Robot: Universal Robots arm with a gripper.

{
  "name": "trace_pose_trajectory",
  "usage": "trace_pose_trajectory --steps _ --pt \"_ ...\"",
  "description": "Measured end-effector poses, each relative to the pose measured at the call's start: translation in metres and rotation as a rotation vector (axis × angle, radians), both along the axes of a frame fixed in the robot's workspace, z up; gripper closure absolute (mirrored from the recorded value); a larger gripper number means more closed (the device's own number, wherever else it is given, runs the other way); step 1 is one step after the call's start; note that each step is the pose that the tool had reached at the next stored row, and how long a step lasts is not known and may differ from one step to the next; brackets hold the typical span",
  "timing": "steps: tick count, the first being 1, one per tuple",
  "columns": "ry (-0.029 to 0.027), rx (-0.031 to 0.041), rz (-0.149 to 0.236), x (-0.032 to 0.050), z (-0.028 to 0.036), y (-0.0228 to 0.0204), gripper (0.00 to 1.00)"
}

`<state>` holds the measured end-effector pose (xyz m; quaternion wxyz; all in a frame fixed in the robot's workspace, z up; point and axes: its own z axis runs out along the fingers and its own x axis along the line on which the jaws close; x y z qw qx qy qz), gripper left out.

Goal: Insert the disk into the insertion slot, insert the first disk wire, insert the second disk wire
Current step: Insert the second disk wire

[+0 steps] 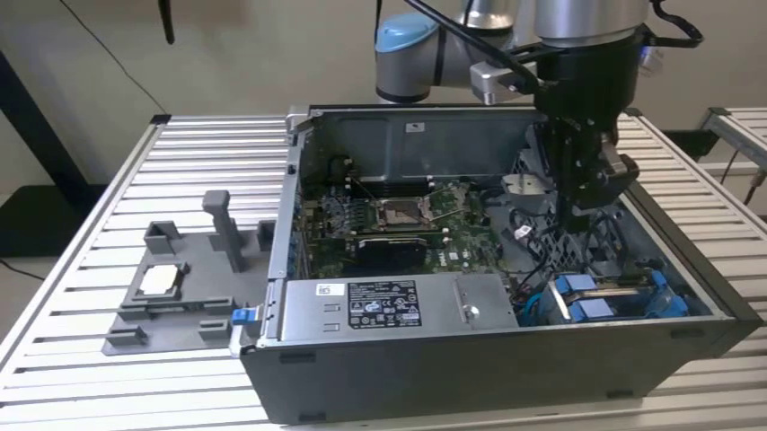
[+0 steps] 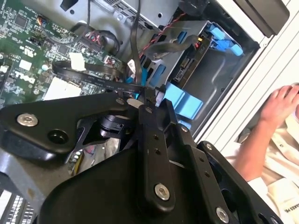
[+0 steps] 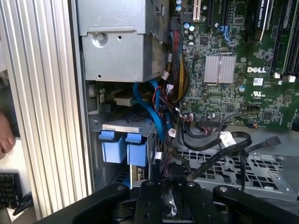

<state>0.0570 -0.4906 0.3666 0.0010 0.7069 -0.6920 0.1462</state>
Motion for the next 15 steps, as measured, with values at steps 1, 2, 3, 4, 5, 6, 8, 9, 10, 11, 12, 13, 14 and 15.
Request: trace_pose_trajectory --steps 1,2,3,4,5,6,8,9,10,11,12,13,14,15 --pt "-0.0004 0.0002 0.0 -0.0005 0.0 0.0 0.75" --pt "-0.0008 0.0002 0.0 -0.0009 0.0 -0.0001 0.75" --pt "-0.0014 0.0006 0.0 -0.0015 0.0 -0.0001 0.75" --pt "-0.002 0.0006 0.0 -0.002 0.0 -0.0001 0.75" --pt "-0.0028 0.0007 0.0 -0.0025 0.0001 -0.0001 0.75" --pt "-0.004 0.0008 0.0 -0.0029 0.0 -0.0001 0.75" --pt "-0.0059 0.0013 0.0 -0.0031 -0.0001 -0.0001 0.75" --pt "-0.0068 0.0017 0.0 -0.0031 -0.0001 -0.0001 0.77" --pt "-0.0073 0.0021 0.0 -0.0031 -0.0002 0.0 0.77" --pt "-0.0077 0.0026 0.0 -0.0032 -0.0002 0.0 0.77" --pt "-0.008 0.0029 0.0 -0.0032 -0.0002 0.0 0.84" --pt "-0.0083 0.003 0.0 -0.0032 -0.0002 0.0 0.84" --pt "-0.0085 0.0031 0.0 -0.0032 -0.0002 0.0 0.84" --pt "-0.0086 0.0031 0.0 -0.0032 -0.0002 0.0 0.84"
